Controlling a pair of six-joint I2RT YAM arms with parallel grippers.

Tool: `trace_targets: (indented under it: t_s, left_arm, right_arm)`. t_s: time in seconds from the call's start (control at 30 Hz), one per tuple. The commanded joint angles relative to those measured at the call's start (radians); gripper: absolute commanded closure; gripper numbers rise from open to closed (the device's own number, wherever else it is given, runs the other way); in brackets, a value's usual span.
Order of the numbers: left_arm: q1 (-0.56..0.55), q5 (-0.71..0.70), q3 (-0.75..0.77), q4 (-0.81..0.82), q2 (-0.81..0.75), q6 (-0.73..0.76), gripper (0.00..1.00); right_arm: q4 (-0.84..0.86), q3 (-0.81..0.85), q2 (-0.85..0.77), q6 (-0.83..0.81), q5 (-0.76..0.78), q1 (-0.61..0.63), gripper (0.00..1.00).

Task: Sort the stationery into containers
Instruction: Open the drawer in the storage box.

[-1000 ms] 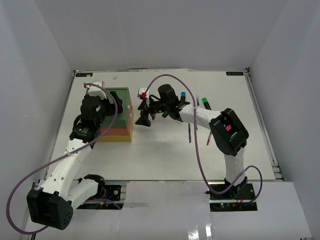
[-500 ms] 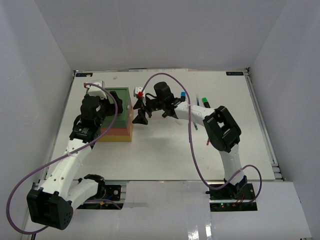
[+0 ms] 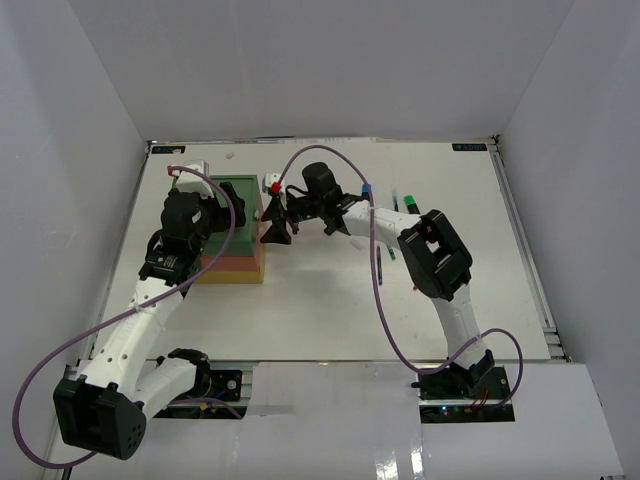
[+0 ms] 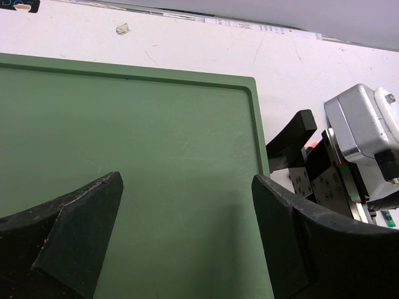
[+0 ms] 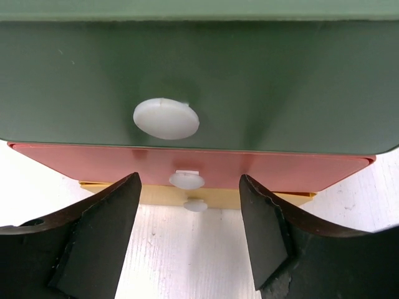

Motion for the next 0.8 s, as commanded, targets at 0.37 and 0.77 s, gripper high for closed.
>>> trace_targets:
  t_s: [0.37, 0.77]
  left_arm:
    - [0.000, 0.042, -0.009, -0.093, 0.023, -0.018, 0.05]
    - [0.000, 0.039, -0.011, -0.093, 0.023, -0.020, 0.05]
  right_arm:
    - [-0.015, 0.082, 0.032, -0.009, -0.037, 0.006, 0.48]
    - [-0.016, 0.087, 0.039, -0.009, -0.042, 0.009, 0.66]
